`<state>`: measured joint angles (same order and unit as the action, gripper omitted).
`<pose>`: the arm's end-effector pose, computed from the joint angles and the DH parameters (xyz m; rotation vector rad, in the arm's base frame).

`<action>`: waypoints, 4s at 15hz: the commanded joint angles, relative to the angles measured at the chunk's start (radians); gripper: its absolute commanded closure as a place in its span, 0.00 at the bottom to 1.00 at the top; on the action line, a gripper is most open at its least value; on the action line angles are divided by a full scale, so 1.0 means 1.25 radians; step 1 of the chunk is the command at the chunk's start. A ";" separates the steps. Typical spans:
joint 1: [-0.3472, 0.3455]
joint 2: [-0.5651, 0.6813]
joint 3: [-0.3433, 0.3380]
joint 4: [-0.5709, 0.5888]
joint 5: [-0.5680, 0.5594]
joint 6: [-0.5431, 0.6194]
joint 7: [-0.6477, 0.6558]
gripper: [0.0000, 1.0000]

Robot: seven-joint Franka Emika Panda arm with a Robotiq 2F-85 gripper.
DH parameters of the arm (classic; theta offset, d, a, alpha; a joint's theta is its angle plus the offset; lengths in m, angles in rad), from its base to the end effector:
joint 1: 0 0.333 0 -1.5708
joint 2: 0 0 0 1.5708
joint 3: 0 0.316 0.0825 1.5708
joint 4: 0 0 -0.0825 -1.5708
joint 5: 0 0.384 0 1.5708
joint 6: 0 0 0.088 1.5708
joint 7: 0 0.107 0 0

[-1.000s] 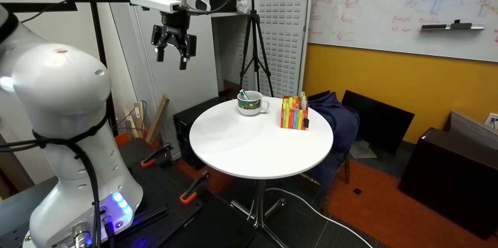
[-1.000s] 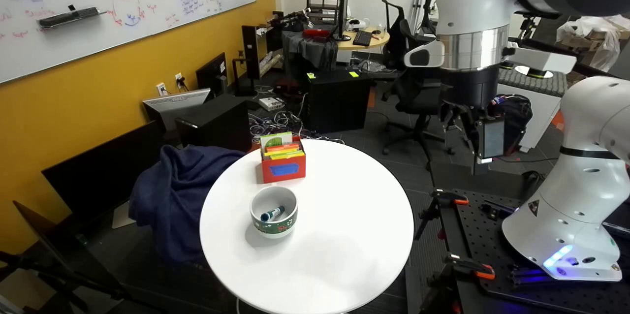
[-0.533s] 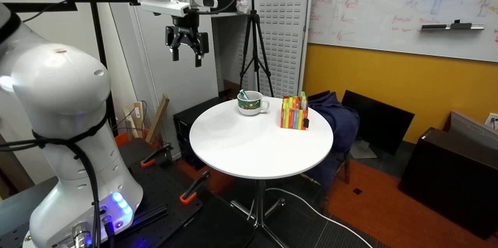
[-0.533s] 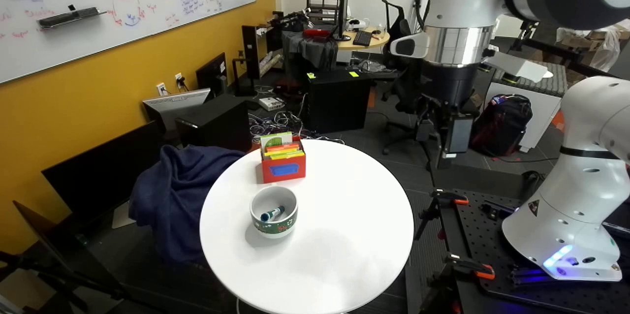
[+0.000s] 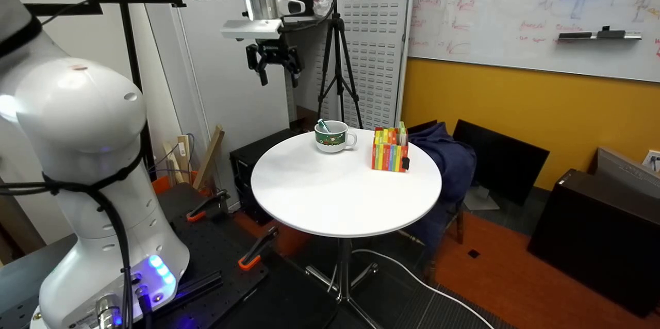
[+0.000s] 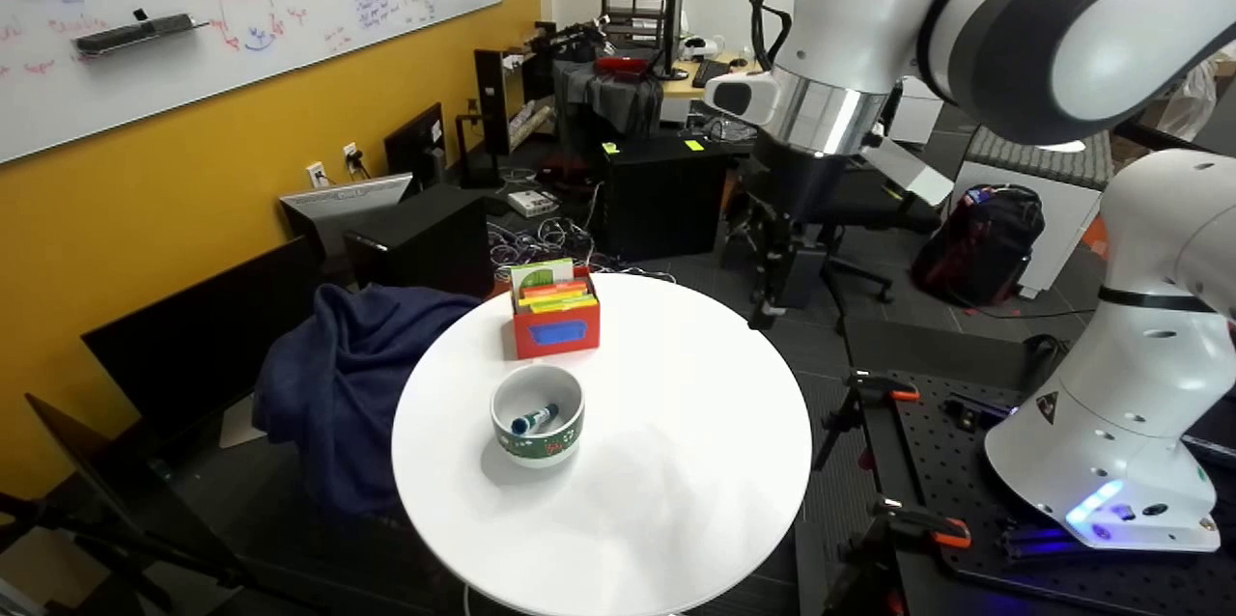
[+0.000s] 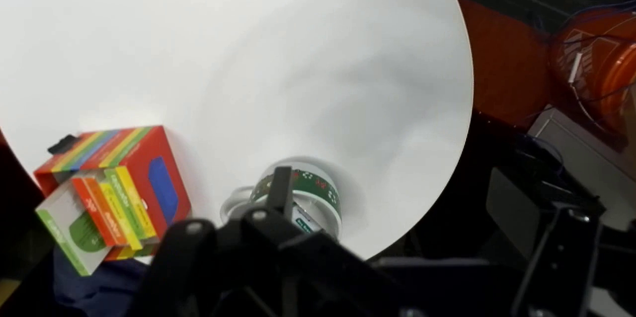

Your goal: Remove the marker from the cup and put it on the table

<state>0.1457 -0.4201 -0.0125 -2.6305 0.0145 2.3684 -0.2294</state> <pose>0.4039 0.0544 0.4003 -3.0746 -0.5495 -0.2481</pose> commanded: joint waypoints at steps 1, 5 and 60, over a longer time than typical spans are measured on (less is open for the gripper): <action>0.001 0.075 -0.015 0.031 -0.006 0.086 -0.093 0.00; -0.011 0.118 -0.017 0.057 -0.041 0.103 -0.175 0.00; -0.195 0.661 0.134 0.505 0.026 0.191 -1.205 0.11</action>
<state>-0.0591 0.3607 0.1140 -2.0491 0.0016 2.5952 -1.6617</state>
